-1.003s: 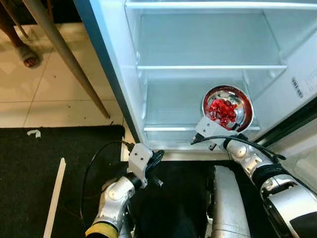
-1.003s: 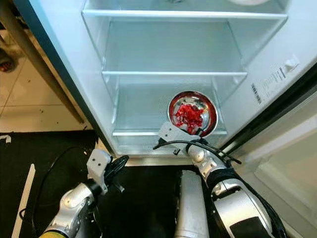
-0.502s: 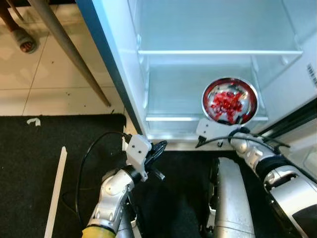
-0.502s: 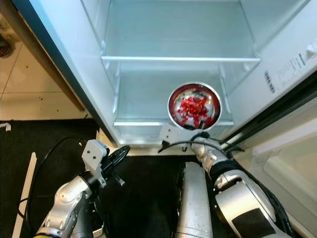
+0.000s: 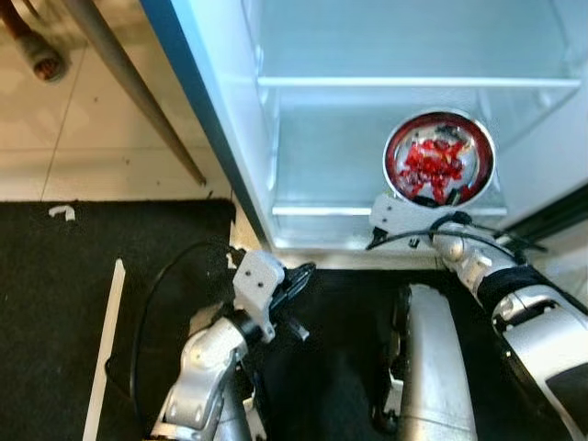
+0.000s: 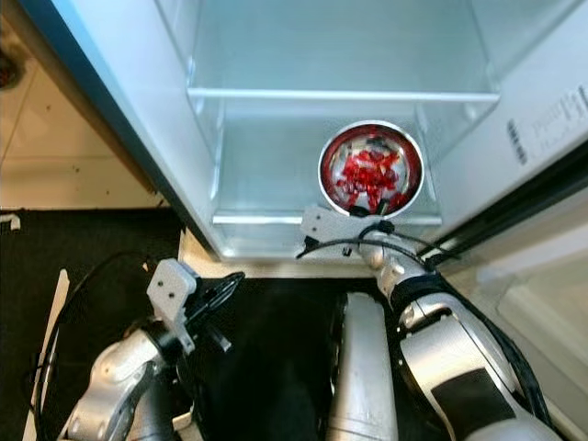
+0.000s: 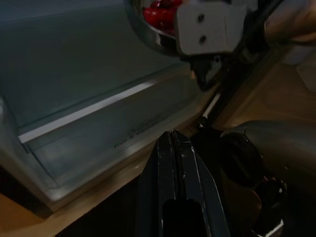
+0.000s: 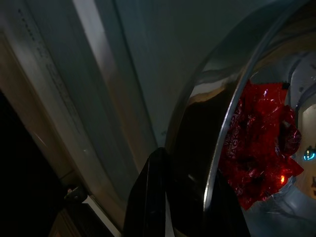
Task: Restocking fridge
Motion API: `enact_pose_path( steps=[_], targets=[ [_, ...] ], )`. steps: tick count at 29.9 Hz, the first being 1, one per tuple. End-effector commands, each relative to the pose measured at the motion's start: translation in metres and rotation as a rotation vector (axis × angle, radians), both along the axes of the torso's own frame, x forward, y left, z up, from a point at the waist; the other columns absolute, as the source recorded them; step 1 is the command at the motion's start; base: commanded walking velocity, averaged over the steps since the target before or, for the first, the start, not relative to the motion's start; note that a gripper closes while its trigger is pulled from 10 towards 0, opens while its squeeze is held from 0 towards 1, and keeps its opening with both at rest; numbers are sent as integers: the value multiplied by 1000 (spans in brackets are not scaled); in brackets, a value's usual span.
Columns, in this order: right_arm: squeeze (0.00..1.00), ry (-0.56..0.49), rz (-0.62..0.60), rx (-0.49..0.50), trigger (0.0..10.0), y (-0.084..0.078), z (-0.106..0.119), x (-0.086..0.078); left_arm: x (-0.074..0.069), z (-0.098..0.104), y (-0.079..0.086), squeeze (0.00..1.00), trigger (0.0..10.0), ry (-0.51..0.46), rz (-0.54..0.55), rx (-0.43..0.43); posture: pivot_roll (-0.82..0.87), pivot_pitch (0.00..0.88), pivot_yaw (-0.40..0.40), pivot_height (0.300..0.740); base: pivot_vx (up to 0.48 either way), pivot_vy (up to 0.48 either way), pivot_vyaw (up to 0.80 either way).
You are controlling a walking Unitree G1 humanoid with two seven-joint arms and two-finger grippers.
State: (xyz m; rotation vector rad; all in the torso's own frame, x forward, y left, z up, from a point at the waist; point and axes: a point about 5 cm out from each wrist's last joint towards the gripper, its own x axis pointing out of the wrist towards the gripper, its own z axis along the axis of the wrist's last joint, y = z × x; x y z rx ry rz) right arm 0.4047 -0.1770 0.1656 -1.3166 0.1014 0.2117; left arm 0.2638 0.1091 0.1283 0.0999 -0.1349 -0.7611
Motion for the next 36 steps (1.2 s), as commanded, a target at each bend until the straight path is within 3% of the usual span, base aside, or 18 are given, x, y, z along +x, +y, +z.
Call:
enact_pose_path(
  steps=[1,8,11,15,33,34,35,36],
  targets=[
    [0,38,-19,1,10000,-5,-8,-3,-6,-4,3,0,10000,30,-2,20,79,622,16,390,0,0,0],
    [0,22,-31,10,10000,-6,-3,-1,-6,17,0,0,10000,-16,-15,4,94,652,29,390,0,0,0],
    [0,-10,-83,46,10000,-14,7,2,-6,41,-8,0,10000,-75,-37,-13,114,669,36,390,0,0,0],
    [0,-35,-102,52,10000,-19,13,3,-9,52,-9,0,10000,-91,-40,-16,128,679,40,390,0,0,0],
    [24,-101,-159,6,10000,-32,29,6,-18,74,-15,0,10000,-95,-53,-37,146,703,52,390,0,0,0],
    [314,-105,-163,0,10000,-33,29,6,-18,75,-15,0,10000,-92,-53,-37,148,704,52,390,0,0,0],
    [314,-105,-163,0,10000,-33,29,6,-18,75,-15,0,10000,-92,-53,-37,148,704,52,390,0,0,0],
    [925,-115,-173,-5,10000,-35,32,6,-19,77,-16,0,10000,-91,-54,-38,151,704,51,390,0,0,0]
  ],
)
